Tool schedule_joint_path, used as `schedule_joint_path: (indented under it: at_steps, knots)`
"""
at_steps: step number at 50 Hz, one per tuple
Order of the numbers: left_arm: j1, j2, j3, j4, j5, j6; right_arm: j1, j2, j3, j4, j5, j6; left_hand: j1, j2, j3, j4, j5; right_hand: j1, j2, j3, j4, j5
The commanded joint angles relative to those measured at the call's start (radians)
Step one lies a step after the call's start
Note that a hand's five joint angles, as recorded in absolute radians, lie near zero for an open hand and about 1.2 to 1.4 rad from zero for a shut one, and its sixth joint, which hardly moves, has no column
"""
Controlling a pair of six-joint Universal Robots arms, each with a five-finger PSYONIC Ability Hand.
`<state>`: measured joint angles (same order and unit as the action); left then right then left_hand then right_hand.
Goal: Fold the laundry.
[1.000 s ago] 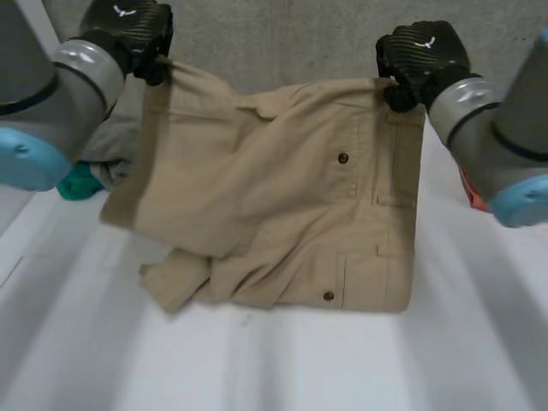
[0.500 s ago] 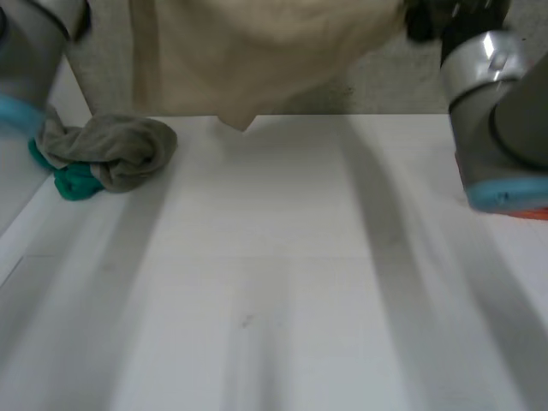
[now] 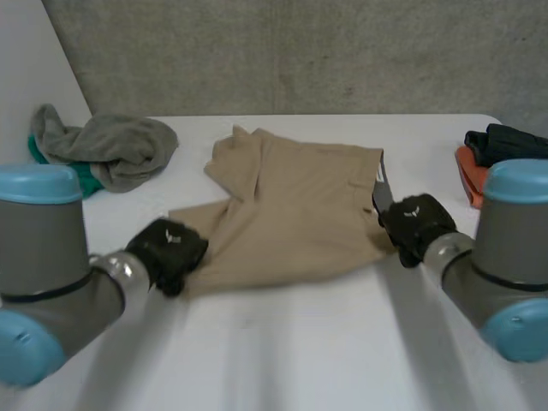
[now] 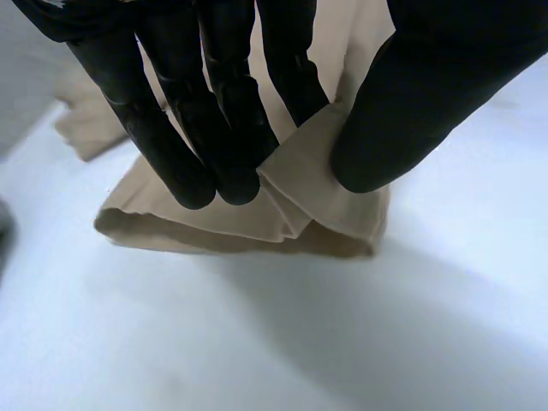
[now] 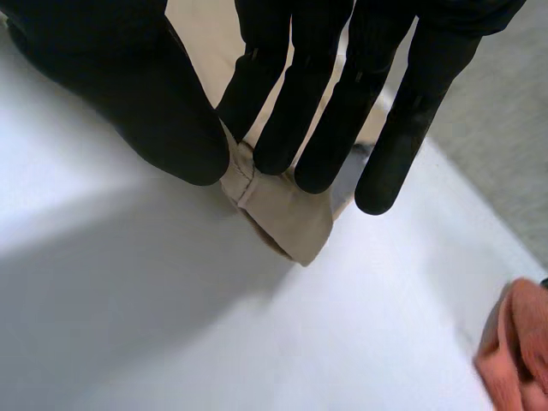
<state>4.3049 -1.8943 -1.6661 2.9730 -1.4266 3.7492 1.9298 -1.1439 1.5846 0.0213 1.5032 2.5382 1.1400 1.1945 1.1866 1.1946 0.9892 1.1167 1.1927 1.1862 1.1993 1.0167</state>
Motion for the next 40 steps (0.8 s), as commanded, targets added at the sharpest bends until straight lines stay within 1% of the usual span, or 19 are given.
schedule_joint_path:
  at_steps: [1,5,9,11,14,18,20,23,24,27,28,30,31,34,35,38,39,40]
  knots:
    - [-0.048,0.142,-0.095,-0.297,-0.014,0.132,-0.049,-0.112,0.067,0.444,-0.072,-0.286,0.256,0.202,0.21,0.202,0.233,0.28,0.204,0.21,0.197,0.205]
    - [-0.086,0.147,-0.074,-0.428,-0.014,0.173,-0.055,-0.135,0.1,0.463,-0.113,-0.36,0.256,0.202,0.21,0.202,0.233,0.28,0.204,0.21,0.197,0.205]
    - [-0.106,0.142,-0.009,-0.466,-0.021,0.176,-0.064,-0.148,0.104,0.473,-0.15,-0.36,0.256,0.202,0.21,0.202,0.233,0.28,0.204,0.21,0.197,0.205]
    - [-0.108,0.136,0.032,-0.457,-0.032,0.176,-0.072,-0.149,0.092,0.465,-0.161,-0.352,0.256,0.202,0.21,0.202,0.233,0.28,0.204,0.21,0.197,0.205]
    - [-0.109,0.095,0.139,-0.404,-0.06,0.169,-0.08,-0.134,0.042,0.424,-0.181,-0.308,0.256,0.202,0.21,0.202,0.233,0.28,0.204,0.21,0.197,0.205]
    - [-0.102,0.006,0.304,-0.272,-0.095,0.147,-0.083,-0.076,-0.063,0.312,-0.175,-0.194,0.256,0.202,0.21,0.202,0.233,0.28,0.204,0.21,0.197,0.205]
    - [-0.097,-0.055,0.411,-0.197,-0.115,0.126,-0.081,-0.031,-0.138,0.245,-0.149,-0.115,0.256,0.202,0.21,0.202,0.233,0.28,0.204,0.21,0.197,0.205]
    - [-0.091,-0.129,0.52,-0.131,-0.133,0.098,-0.078,0.009,-0.21,0.184,-0.112,-0.038,0.256,0.202,0.21,0.202,0.233,0.28,0.204,0.21,0.197,0.205]
    - [-0.09,-0.184,0.593,-0.096,-0.144,0.084,-0.077,0.039,-0.254,0.145,-0.086,0.009,0.256,0.202,0.21,0.202,0.233,0.28,0.204,0.21,0.197,0.205]
    - [-0.091,-0.268,0.713,-0.071,-0.159,0.064,-0.071,0.087,-0.32,0.092,-0.054,0.065,0.256,0.202,0.21,0.202,0.233,0.28,0.204,0.21,0.197,0.205]
    - [-0.091,-0.32,0.788,-0.071,-0.164,0.055,-0.065,0.122,-0.359,0.051,-0.035,0.094,0.256,0.202,0.21,0.202,0.233,0.28,0.204,0.21,0.197,0.205]
    - [-0.09,-0.373,0.862,-0.068,-0.175,0.055,-0.058,0.159,-0.397,0.005,-0.02,0.108,0.256,0.202,0.21,0.202,0.233,0.28,0.204,0.21,0.197,0.205]
    - [-0.088,-0.428,0.941,-0.062,-0.176,0.049,-0.052,0.199,-0.434,-0.057,-0.008,0.119,0.256,0.202,0.21,0.202,0.233,0.28,0.204,0.21,0.197,0.205]
    - [-0.082,-0.515,1.067,-0.034,-0.182,0.054,-0.042,0.262,-0.48,-0.154,0.02,0.125,0.256,0.202,0.21,0.202,0.233,0.28,0.204,0.21,0.197,0.205]
    - [-0.077,-0.581,1.159,-0.02,-0.195,0.057,-0.035,0.301,-0.506,-0.222,0.041,0.123,0.256,0.202,0.21,0.202,0.233,0.28,0.204,0.21,0.197,0.205]
    - [-0.079,-0.681,1.284,-0.029,-0.218,0.052,-0.023,0.361,-0.535,-0.319,0.078,0.117,0.256,0.202,0.21,0.202,0.233,0.28,0.204,0.21,0.197,0.205]
    - [-0.086,-0.731,1.348,-0.044,-0.216,0.044,-0.014,0.395,-0.549,-0.378,0.103,0.113,0.256,0.202,0.21,0.202,0.233,0.28,0.204,0.21,0.197,0.205]
    - [-0.093,-0.75,1.371,-0.051,-0.209,0.04,-0.011,0.414,-0.555,-0.4,0.115,0.111,0.169,0.115,0.123,0.115,0.146,-0.061,-0.137,-0.13,-0.143,-0.135]
